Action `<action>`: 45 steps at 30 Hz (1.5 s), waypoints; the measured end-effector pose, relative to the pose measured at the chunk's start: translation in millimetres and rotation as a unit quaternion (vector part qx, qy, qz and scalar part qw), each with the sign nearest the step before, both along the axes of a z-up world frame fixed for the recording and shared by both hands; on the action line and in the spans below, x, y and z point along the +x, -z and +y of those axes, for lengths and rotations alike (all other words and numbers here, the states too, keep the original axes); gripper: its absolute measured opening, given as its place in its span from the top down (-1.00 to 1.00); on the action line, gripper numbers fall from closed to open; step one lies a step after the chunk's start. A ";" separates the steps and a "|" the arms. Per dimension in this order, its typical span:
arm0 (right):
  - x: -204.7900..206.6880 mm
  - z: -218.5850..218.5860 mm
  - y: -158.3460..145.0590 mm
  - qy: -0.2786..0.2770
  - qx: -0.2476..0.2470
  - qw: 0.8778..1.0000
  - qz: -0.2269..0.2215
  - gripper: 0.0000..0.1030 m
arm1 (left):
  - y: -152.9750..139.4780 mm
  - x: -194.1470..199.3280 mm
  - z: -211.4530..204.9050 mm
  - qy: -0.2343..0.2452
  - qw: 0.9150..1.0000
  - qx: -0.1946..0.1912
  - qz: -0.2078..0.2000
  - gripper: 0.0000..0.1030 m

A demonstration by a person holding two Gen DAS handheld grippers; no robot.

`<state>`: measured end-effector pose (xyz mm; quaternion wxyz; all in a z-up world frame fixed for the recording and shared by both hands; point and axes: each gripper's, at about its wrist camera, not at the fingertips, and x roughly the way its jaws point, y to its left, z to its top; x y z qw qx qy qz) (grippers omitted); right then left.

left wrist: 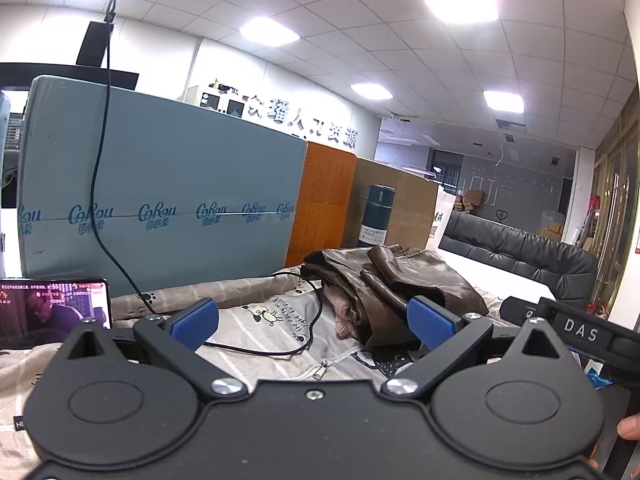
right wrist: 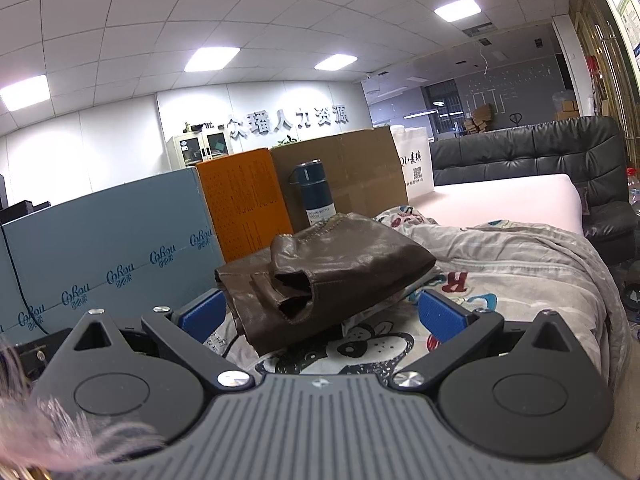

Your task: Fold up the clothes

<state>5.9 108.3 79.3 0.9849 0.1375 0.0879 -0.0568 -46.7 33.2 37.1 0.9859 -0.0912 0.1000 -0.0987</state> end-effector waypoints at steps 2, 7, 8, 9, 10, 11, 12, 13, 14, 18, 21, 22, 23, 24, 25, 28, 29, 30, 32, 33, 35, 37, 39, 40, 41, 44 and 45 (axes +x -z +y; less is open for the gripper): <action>-0.5 -0.6 1.5 0.000 0.001 1.000 0.003 -1.00 | 0.0 0.2 0.0 -0.001 1.000 0.000 0.000 -1.00; -1.8 -1.2 2.1 -0.001 0.001 1.000 0.004 -1.00 | -0.1 0.5 0.0 -0.001 1.000 0.001 0.001 -1.00; -2.1 -0.9 1.9 -0.001 0.001 1.000 0.003 -1.00 | 0.0 0.8 -0.3 0.000 1.000 0.002 0.001 -1.00; -2.2 -0.8 1.8 -0.001 0.001 1.000 0.003 -1.00 | 0.1 0.9 -0.5 0.000 1.000 0.002 0.002 -1.00; -2.3 -0.7 1.7 -0.001 0.001 1.000 0.003 -1.00 | 0.3 1.0 -0.6 0.000 1.000 0.002 0.002 -1.00; -2.2 -0.6 1.9 -0.001 0.001 1.000 0.004 -1.00 | 0.4 1.0 -0.6 0.000 1.000 0.002 0.002 -1.00; -2.0 -0.5 2.2 -0.001 0.001 1.000 0.005 -1.00 | 0.3 1.0 -0.6 0.000 1.000 0.002 0.002 -1.00; -1.8 -0.4 2.5 0.000 0.001 1.000 0.006 -1.00 | 0.2 0.9 -0.6 -0.001 1.000 0.002 0.002 -1.00; -1.6 -0.3 2.8 0.000 0.001 1.000 0.007 -1.00 | 0.2 0.9 -0.6 -0.001 1.000 0.003 0.002 -1.00; -1.6 -0.5 4.7 0.003 0.000 1.000 0.012 -1.00 | 0.1 1.1 -0.9 -0.002 1.000 0.003 0.004 -1.00; -0.9 -1.0 7.0 0.002 0.001 1.000 0.018 -1.00 | -0.6 0.7 -1.2 -0.001 1.000 0.003 0.004 -1.00; -0.3 -0.9 7.6 0.001 0.001 1.000 0.019 -1.00 | -1.1 0.3 -1.2 0.001 1.000 0.002 0.004 -1.00; 0.3 -0.8 8.1 0.000 0.001 1.000 0.020 -1.00 | -1.3 0.2 -1.2 0.001 1.000 0.002 0.005 -1.00; 0.4 -0.3 8.1 -0.001 0.001 1.000 0.020 -1.00 | -1.3 0.1 -1.2 0.000 1.000 0.002 0.005 -1.00; 0.3 0.2 8.0 -0.003 0.001 1.000 0.019 -1.00 | -1.3 0.1 -1.3 -0.001 1.000 0.003 0.005 -1.00; 0.0 1.2 8.1 -0.008 0.000 1.000 0.018 -1.00 | -0.6 1.0 -1.5 -0.002 1.000 0.004 0.007 -1.00; -0.1 1.4 8.2 -0.009 0.000 1.000 0.018 -1.00 | -0.3 1.3 -1.6 -0.003 1.000 0.004 0.008 -1.00; -0.2 1.6 8.3 -0.010 0.000 1.000 0.018 -1.00 | -0.2 1.6 -1.7 -0.002 1.000 0.005 0.009 -1.00; 0.2 0.6 8.9 -0.009 0.002 1.000 0.020 -1.00 | -0.3 2.1 -2.0 -0.002 1.000 0.006 0.009 -1.00; 0.2 0.3 8.9 -0.008 0.002 1.000 0.020 -1.00 | -0.3 2.3 -2.2 -0.002 1.000 0.006 0.010 -1.00; -0.1 -0.1 8.8 -0.007 0.002 1.000 0.019 -1.00 | -0.3 2.7 -2.5 -0.001 1.000 0.007 0.010 -1.00; -0.1 0.0 8.7 -0.008 0.002 1.000 0.019 -1.00 | -0.1 3.1 -2.8 -0.002 1.000 0.007 0.011 -1.00; 0.0 0.3 8.9 -0.010 0.002 1.000 0.020 -1.00 | 0.0 3.4 -2.8 -0.002 1.000 0.008 0.011 -1.00; 0.2 0.4 9.3 -0.010 0.002 1.000 0.020 -1.00 | 0.0 3.6 -2.7 -0.001 1.000 0.008 0.011 -1.00; 0.3 0.4 9.4 -0.010 0.002 1.000 0.020 -1.00 | 0.1 3.7 -2.7 -0.001 1.000 0.008 0.012 -1.00; 0.3 0.4 9.5 -0.010 0.002 1.000 0.021 -1.00 | 0.4 4.1 -3.0 -0.002 1.000 0.008 0.012 -1.00; 0.3 0.4 9.4 -0.010 0.002 1.000 0.021 -1.00 | 0.5 4.3 -2.9 -0.002 1.000 0.008 0.012 -1.00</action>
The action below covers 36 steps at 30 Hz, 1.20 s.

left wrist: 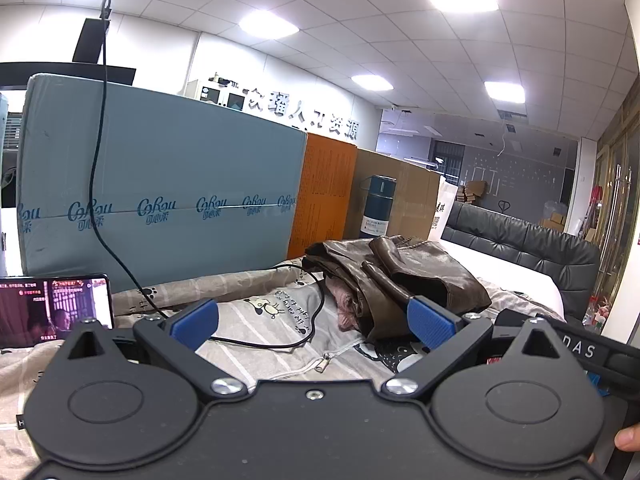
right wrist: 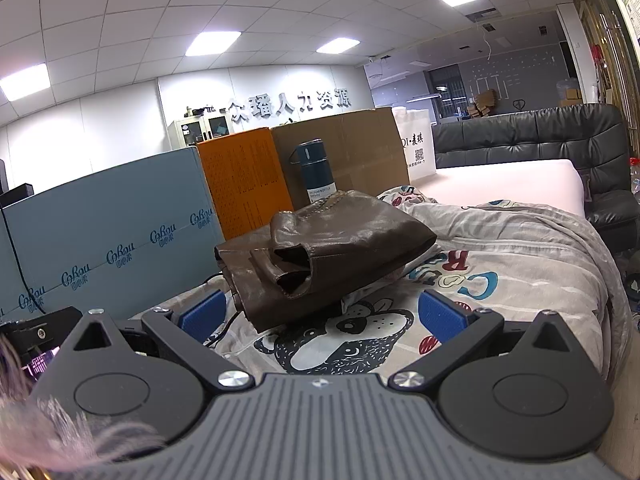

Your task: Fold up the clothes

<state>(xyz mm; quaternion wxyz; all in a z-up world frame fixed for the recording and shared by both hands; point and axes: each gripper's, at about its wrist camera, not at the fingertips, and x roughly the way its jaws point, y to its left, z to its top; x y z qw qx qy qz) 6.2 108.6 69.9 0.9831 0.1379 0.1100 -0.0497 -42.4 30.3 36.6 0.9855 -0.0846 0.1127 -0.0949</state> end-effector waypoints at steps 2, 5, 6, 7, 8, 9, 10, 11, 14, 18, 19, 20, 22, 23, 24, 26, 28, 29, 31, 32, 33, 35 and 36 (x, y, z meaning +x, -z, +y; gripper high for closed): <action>-0.4 -0.1 0.1 0.000 0.000 1.000 0.000 -1.00 | 0.4 0.7 0.1 -0.001 1.000 0.000 0.002 -1.00; -0.4 -0.2 0.6 -0.001 -0.001 1.000 0.002 -1.00 | 1.0 1.9 0.2 -0.003 1.000 0.000 0.005 -1.00; -0.1 -0.4 0.7 -0.001 -0.001 1.000 0.002 -1.00 | 1.2 1.9 0.3 -0.004 1.000 0.000 0.004 -1.00; 0.2 -0.8 1.0 0.000 -0.001 1.000 0.002 -1.00 | 1.3 2.0 0.3 -0.005 1.000 0.000 0.004 -1.00; 0.4 -1.2 1.3 0.002 -0.001 1.000 0.002 -1.00 | 1.5 2.1 0.4 -0.006 1.000 0.000 0.004 -1.00; 0.7 -1.5 1.5 0.004 -0.001 1.000 0.002 -1.00 | 1.7 2.2 0.5 -0.008 1.000 0.001 0.004 -1.00; 0.9 -1.7 1.5 0.007 -0.002 1.000 0.003 -1.00 | 1.8 2.3 0.8 -0.010 1.000 0.001 0.004 -1.00; 1.2 -2.0 2.0 0.010 -0.002 1.000 0.003 -1.00 | 1.8 2.3 1.3 -0.012 1.000 0.000 0.003 -1.00; 1.8 -2.8 2.5 0.011 -0.002 1.000 0.003 -1.00 | 1.5 1.8 2.5 -0.015 1.000 -0.002 0.002 -1.00; 3.0 -2.2 3.2 0.017 -0.006 1.000 0.007 -1.00 | 1.9 1.9 2.2 -0.015 1.000 -0.003 0.002 -1.00; 3.1 -2.4 3.4 0.018 -0.005 1.000 0.007 -1.00 | 2.1 2.0 1.9 -0.014 1.000 -0.002 0.003 -1.00; 3.2 -2.6 3.7 0.020 -0.005 1.000 0.008 -1.00 | 2.4 2.2 1.6 -0.013 1.000 -0.002 0.004 -1.00; 3.3 -3.0 4.1 0.023 -0.004 1.000 0.010 -1.00 | 2.6 2.3 1.2 -0.012 1.000 0.000 0.005 -1.00; 3.0 -2.9 3.9 0.023 -0.005 1.000 0.010 -1.00 | 2.5 2.2 1.1 -0.012 1.000 0.000 0.005 -1.00; 2.9 -2.7 3.6 0.022 -0.005 1.000 0.009 -1.00 | 2.2 2.0 1.2 -0.012 1.000 0.000 0.005 -1.00; 2.5 -2.4 2.8 0.019 -0.005 1.000 0.009 -1.00 | 1.9 2.2 0.9 -0.011 1.000 0.002 0.008 -1.00; 2.7 -1.2 2.2 0.017 -0.007 1.000 0.008 -1.00 | 1.8 2.6 0.6 -0.011 1.000 0.003 0.011 -1.00; 2.6 -0.5 1.9 0.016 -0.008 1.000 0.007 -1.00 | 1.7 2.8 0.6 -0.011 1.000 0.004 0.011 -1.00; 2.4 0.3 1.3 0.014 -0.009 1.000 0.007 -1.00 | 1.6 3.1 0.6 -0.012 1.000 0.004 0.012 -1.00; 2.4 0.5 1.0 0.012 -0.010 1.000 0.006 -1.00 | 1.5 3.3 0.6 -0.012 1.000 0.004 0.012 -1.00; 2.3 0.8 0.7 0.011 -0.010 1.000 0.006 -1.00 | 1.6 3.5 0.4 -0.012 1.000 0.005 0.013 -1.00; 2.0 1.3 0.0 0.011 -0.011 1.000 0.005 -1.00 | 2.0 4.1 -0.1 -0.011 1.000 0.006 0.015 -1.00; 1.9 1.4 -0.1 0.010 -0.011 1.000 0.005 -1.00 | 2.2 4.4 -0.3 -0.011 1.000 0.007 0.016 -1.00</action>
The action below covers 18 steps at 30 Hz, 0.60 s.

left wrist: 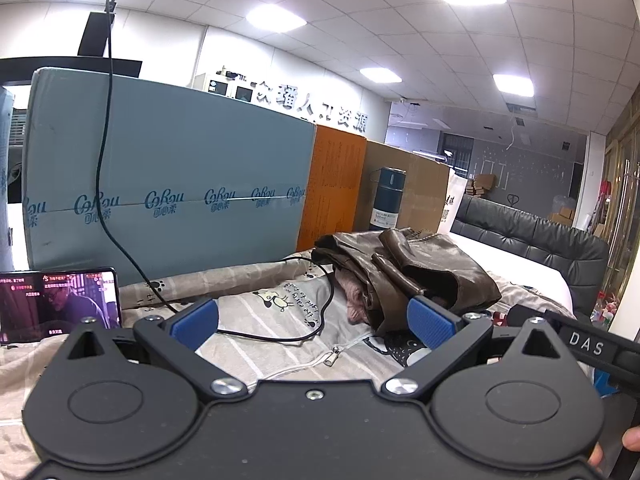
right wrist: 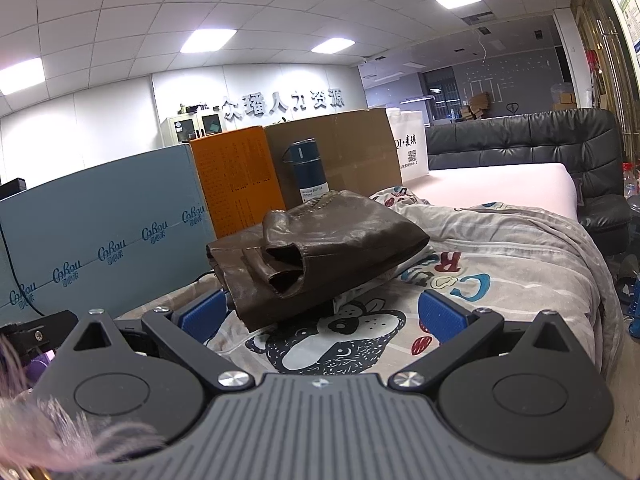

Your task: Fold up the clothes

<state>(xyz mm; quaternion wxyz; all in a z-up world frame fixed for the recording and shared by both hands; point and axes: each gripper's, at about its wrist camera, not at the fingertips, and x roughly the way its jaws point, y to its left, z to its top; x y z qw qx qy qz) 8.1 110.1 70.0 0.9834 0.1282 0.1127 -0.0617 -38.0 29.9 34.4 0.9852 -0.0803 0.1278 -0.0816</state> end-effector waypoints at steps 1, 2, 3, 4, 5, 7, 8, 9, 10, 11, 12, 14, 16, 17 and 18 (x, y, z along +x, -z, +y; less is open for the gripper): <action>-0.1 0.1 -0.1 0.000 0.000 1.000 0.000 -1.00 | 0.3 0.3 -0.2 0.000 1.000 0.001 0.001 -1.00; -0.2 0.0 -0.3 0.000 0.000 1.000 0.000 -1.00 | 0.5 0.4 -0.2 0.000 1.000 0.001 0.002 -1.00; -0.2 -0.1 -0.4 0.000 0.000 1.000 0.000 -1.00 | 0.7 0.6 -0.3 0.000 1.000 0.001 0.002 -1.00; -0.3 -0.3 -0.6 0.000 0.000 1.000 0.000 -1.00 | 0.9 0.7 -0.3 0.000 1.000 0.002 0.003 -1.00; -0.2 -0.2 -0.6 -0.001 0.000 1.000 0.000 -1.00 | 0.9 0.8 -0.4 0.000 1.000 0.002 0.003 -1.00; -0.6 0.0 -0.7 -0.001 0.001 1.000 0.000 -1.00 | 1.1 0.9 -0.5 0.000 1.000 0.002 0.004 -1.00; -0.6 0.1 -0.6 -0.001 0.001 1.000 0.000 -1.00 | 1.2 1.0 -0.6 0.000 1.000 0.003 0.004 -1.00; -0.6 0.2 -0.5 -0.001 0.001 1.000 0.000 -1.00 | 1.2 1.1 -0.6 0.001 1.000 0.003 0.004 -1.00; -0.6 0.3 -0.4 -0.002 0.001 1.000 0.000 -1.00 | 1.3 1.2 -0.7 0.001 1.000 0.003 0.004 -1.00; -0.7 0.4 -0.3 -0.002 0.001 1.000 0.000 -1.00 | 1.3 1.3 -0.7 0.001 1.000 0.003 0.004 -1.00; -0.7 0.4 -0.2 -0.002 0.001 1.000 0.000 -1.00 | 1.3 1.6 -0.6 0.000 1.000 0.003 0.005 -1.00; -0.8 0.4 0.0 -0.001 0.001 1.000 0.001 -1.00 | 1.4 1.9 0.1 0.000 1.000 0.003 0.006 -1.00; -0.9 0.4 0.2 -0.001 0.002 1.000 0.002 -1.00 | 1.3 2.1 0.5 0.001 1.000 0.003 0.006 -1.00; -1.0 0.4 0.3 -0.001 0.002 1.000 0.002 -1.00 | 1.2 2.2 0.7 0.001 1.000 0.003 0.006 -1.00; -1.2 0.4 0.4 -0.002 0.002 1.000 0.002 -1.00 | 1.2 2.3 0.8 0.002 1.000 0.003 0.006 -1.00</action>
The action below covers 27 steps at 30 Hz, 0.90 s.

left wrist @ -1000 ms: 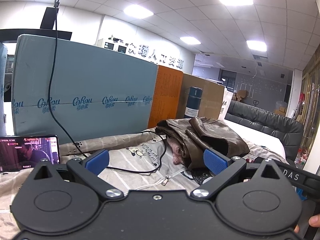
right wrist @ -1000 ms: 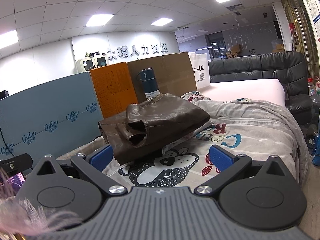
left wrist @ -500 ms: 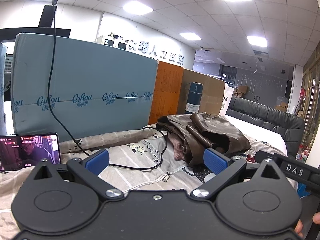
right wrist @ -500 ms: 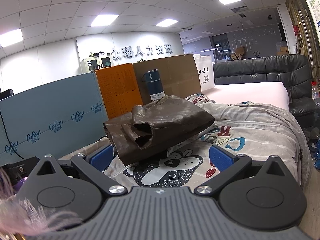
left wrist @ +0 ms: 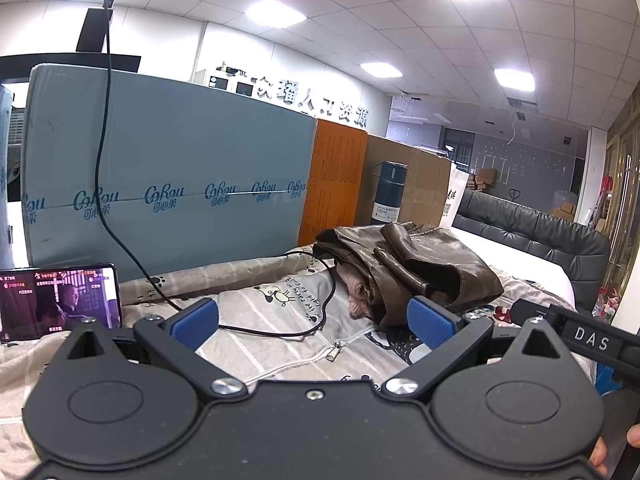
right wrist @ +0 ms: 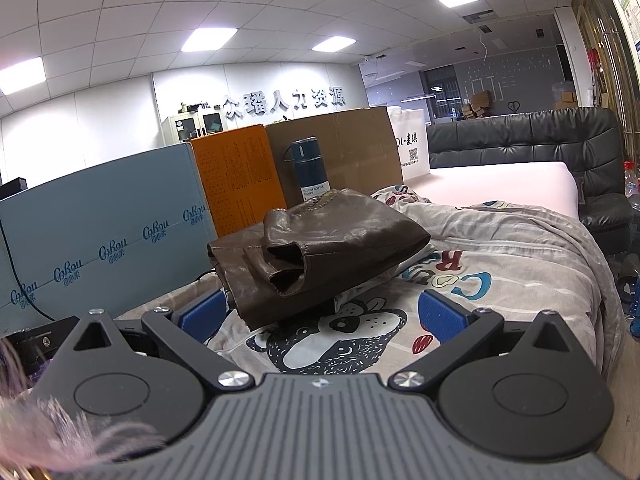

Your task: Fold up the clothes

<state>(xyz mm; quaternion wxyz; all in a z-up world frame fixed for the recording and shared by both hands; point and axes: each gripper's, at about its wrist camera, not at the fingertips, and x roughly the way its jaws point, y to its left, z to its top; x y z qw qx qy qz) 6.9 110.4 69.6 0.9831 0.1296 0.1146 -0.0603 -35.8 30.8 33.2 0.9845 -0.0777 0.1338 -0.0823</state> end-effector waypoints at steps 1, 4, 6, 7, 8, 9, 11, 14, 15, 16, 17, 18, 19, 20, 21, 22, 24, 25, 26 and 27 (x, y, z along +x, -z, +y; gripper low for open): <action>-0.1 0.0 0.1 0.000 0.000 1.000 0.000 -1.00 | 0.2 0.1 -0.1 0.000 1.000 0.000 0.000 -1.00; 0.0 0.0 0.3 0.000 0.000 1.000 0.001 -1.00 | 0.9 0.3 -1.4 0.001 1.000 0.002 0.001 -1.00; -0.3 0.0 0.3 -0.001 0.000 1.000 0.002 -1.00 | 1.2 0.2 -2.5 0.003 1.000 0.003 0.002 -1.00; -0.6 0.2 0.5 -0.001 0.000 1.000 0.002 -1.00 | 1.2 0.1 -2.8 0.003 1.000 0.003 0.002 -1.00; -0.9 0.2 0.4 -0.001 -0.001 1.000 0.002 -1.00 | 1.2 0.0 -3.1 0.003 1.000 0.004 0.002 -1.00; -1.1 0.4 0.6 -0.001 -0.001 1.000 0.002 -1.00 | 1.2 -0.1 -3.3 0.004 1.000 0.004 0.002 -1.00; -1.1 0.6 0.9 -0.001 -0.001 1.000 0.003 -1.00 | 1.5 -0.2 -3.5 0.003 1.000 0.004 0.002 -1.00; -0.4 0.5 0.9 -0.001 -0.001 1.000 0.003 -1.00 | 2.0 0.1 -3.6 0.004 1.000 0.005 0.004 -1.00; -0.2 0.3 0.9 0.000 -0.001 1.000 0.003 -1.00 | 2.1 0.2 -3.9 0.004 1.000 0.007 0.006 -1.00; 0.2 0.3 0.8 0.000 -0.001 1.000 0.003 -1.00 | 2.2 0.4 -4.5 0.005 1.000 0.009 0.007 -1.00; 1.1 0.2 0.9 -0.001 -0.001 1.000 0.003 -1.00 | 2.4 0.4 -5.3 0.006 1.000 0.011 0.008 -1.00; 1.3 0.3 0.9 -0.001 -0.001 1.000 0.004 -1.00 | 2.6 0.4 -5.7 0.007 1.000 0.012 0.009 -1.00; 1.2 0.4 1.2 -0.001 -0.002 1.000 0.004 -1.00 | 2.7 0.2 -6.0 0.006 1.000 0.013 0.009 -1.00; 1.1 0.4 1.4 -0.002 -0.002 1.000 0.004 -1.00 | 2.8 0.1 -6.3 0.005 1.000 0.014 0.009 -1.00; 0.8 0.4 1.6 -0.001 -0.003 1.000 0.004 -1.00 | 2.9 -0.2 -6.2 0.005 1.000 0.014 0.009 -1.00; 0.4 0.2 1.7 -0.001 -0.002 1.000 0.003 -1.00 | 2.9 -0.4 -5.7 0.004 1.000 0.013 0.009 -1.00; 0.3 -0.3 1.7 -0.001 -0.003 1.000 0.004 -1.00 | 2.7 -1.0 -4.7 0.003 1.000 0.012 0.008 -1.00; 0.2 -0.5 1.7 0.000 -0.003 1.000 0.004 -1.00 | 2.5 -1.2 -4.4 0.003 1.000 0.011 0.008 -1.00; 0.2 -0.4 1.7 0.000 -0.003 1.000 0.004 -1.00 | 2.3 -1.6 -4.1 0.004 1.000 0.010 0.007 -1.00; 0.1 -0.3 1.7 0.001 -0.003 1.000 0.005 -1.00 | 2.1 -2.0 -3.9 0.005 1.000 0.009 0.005 -1.00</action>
